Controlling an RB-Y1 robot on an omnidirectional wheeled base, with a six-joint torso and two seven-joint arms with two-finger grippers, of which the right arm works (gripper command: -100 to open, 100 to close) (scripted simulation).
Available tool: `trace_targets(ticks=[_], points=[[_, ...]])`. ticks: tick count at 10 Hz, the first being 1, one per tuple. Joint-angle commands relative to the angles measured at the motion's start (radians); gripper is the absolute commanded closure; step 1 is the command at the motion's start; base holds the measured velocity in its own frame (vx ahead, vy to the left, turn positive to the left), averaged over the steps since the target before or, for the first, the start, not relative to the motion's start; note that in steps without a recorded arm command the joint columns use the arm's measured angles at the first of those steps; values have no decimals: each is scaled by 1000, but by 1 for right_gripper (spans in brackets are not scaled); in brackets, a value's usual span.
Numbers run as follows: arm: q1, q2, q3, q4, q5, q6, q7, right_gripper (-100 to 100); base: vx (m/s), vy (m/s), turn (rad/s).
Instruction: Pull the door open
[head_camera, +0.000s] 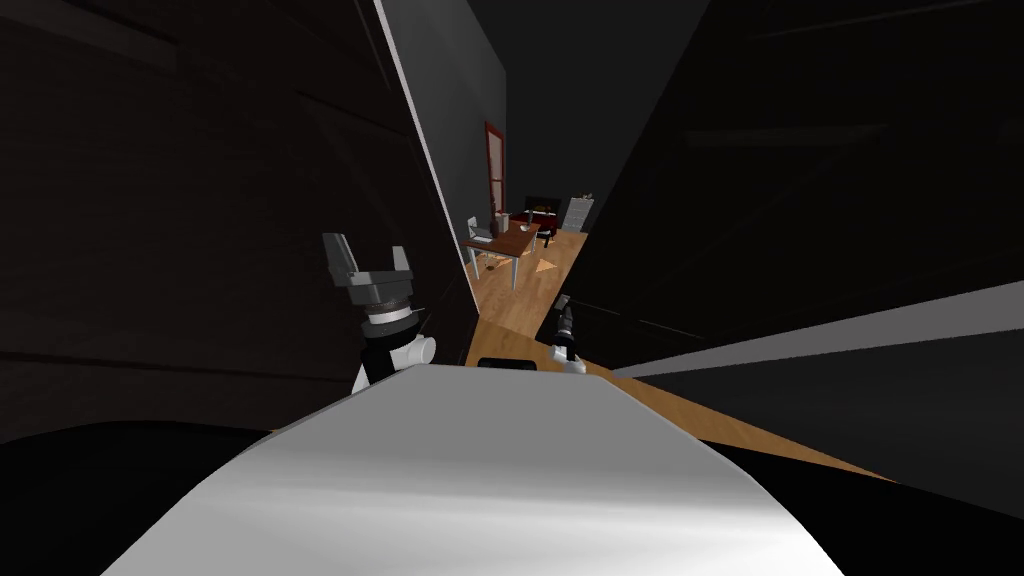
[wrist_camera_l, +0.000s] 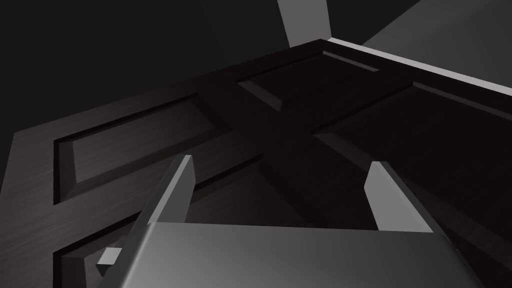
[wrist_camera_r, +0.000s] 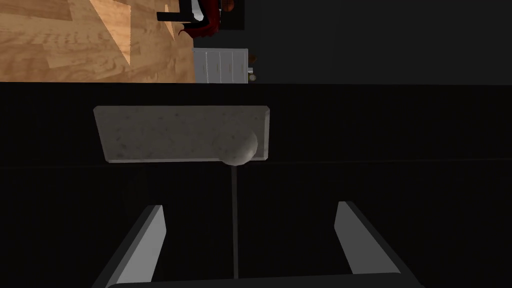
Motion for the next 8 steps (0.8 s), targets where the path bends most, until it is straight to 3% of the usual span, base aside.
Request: trace_targets(ticks=[1, 3, 4, 5, 7, 8], points=[[-3, -18, -3, 17, -3, -5, -18, -100, 167, -49, 75], [3, -37, -8, 21, -5, -8, -36, -100, 198, -31, 54], [3, -37, -8, 21, -5, -8, -36, -100, 127, -10, 12], [7, -52, -11, 25, -8, -10, -50, -100, 169, -7, 14], [10, -52, -11, 20, -8, -9, -49, -100, 140, 10, -8], [10, -52, -11, 20, -8, -9, -49, 100, -28, 5, 10]])
